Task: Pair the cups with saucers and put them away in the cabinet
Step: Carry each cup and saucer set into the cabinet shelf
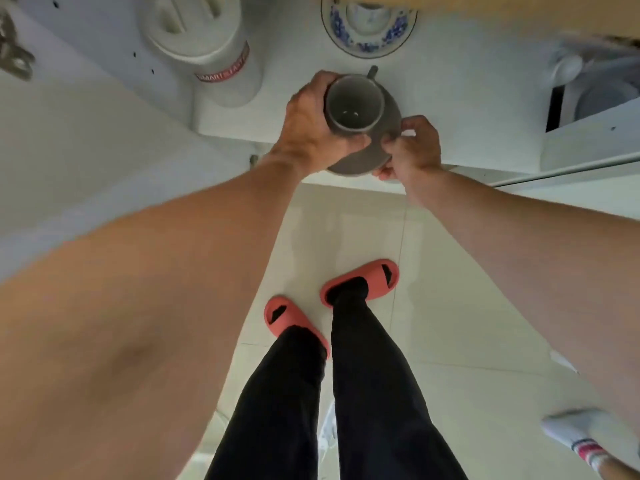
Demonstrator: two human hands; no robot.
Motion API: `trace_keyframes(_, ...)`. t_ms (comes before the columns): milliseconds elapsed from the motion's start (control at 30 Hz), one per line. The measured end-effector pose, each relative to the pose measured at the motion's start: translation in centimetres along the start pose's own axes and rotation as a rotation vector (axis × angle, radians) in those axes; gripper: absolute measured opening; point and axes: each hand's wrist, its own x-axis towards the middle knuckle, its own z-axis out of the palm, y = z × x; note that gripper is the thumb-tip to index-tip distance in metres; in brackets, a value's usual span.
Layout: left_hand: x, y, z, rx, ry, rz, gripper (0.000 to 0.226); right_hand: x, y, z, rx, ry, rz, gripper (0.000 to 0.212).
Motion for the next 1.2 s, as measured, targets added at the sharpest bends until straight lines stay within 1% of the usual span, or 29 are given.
trace_keyframes(233, 2.9, -0.9, -0.6, 0.003, -0.028, 0.031, 0.085, 2.5, -1.5, 0.7, -0.03, 0.002, -0.051, 0.013)
trace_keyframes(367, 3.9, -1.4, -1.3, 0.013, -0.027, 0.048, 0.083, 3.0, -2.0, 1.4, 0.028, -0.008, -0.061, 0.014)
trace_keyframes(467, 4.5, -1.6, -1.6, -0.009, -0.026, 0.039, 0.081, 3.4, -2.3, 1.7, 0.031, -0.004, -0.09, 0.021)
trace_keyframes(567, 5.0, -1.4, -1.9, -0.01, -0.03, 0.047, 0.079, 3.9, -2.9, 1.7, -0.014, 0.003, -0.117, 0.024)
trace_keyframes(700, 5.7, -1.3, -2.5, 0.022, -0.046, 0.054, 0.081, 4.4, -3.4, 1.8, -0.051, -0.039, -0.113, 0.029)
trace_keyframes(833, 6.0, -1.2, -2.8, 0.058, -0.071, 0.055, 0.083, 5.1, -4.0, 1.7, -0.078, -0.053, -0.064, 0.022)
trace_keyframes(867, 6.1, -1.2, -2.8, 0.061, -0.081, 0.046, 0.083, 5.3, -4.0, 1.7, -0.069, -0.049, -0.039, 0.024)
trace_keyframes(933, 6.1, -1.0, -3.0, 0.068, -0.095, 0.027, 0.083, 5.2, -3.7, 1.8, -0.043, -0.033, 0.019, 0.039)
trace_keyframes(1000, 5.9, -0.9, -3.2, 0.075, -0.109, 0.019, 0.087, 5.0, -3.4, 2.1, -0.026, -0.009, 0.047, 0.048)
trace_keyframes(1100, 4.7, -0.5, -3.5, 0.075, -0.119, 0.005, 0.098, 3.7, -2.9, 2.2, -0.058, 0.002, 0.033, 0.05)
trace_keyframes(1133, 4.2, -0.4, -3.5, 0.067, -0.107, -0.006, 0.098, 3.3, -2.4, 2.0, -0.087, 0.008, 0.034, 0.051)
trace_keyframes(1200, 2.6, 0.0, -3.8, 0.005, -0.031, -0.06, 0.091, 1.9, -1.5, 1.6, -0.189, 0.028, 0.023, 0.05)
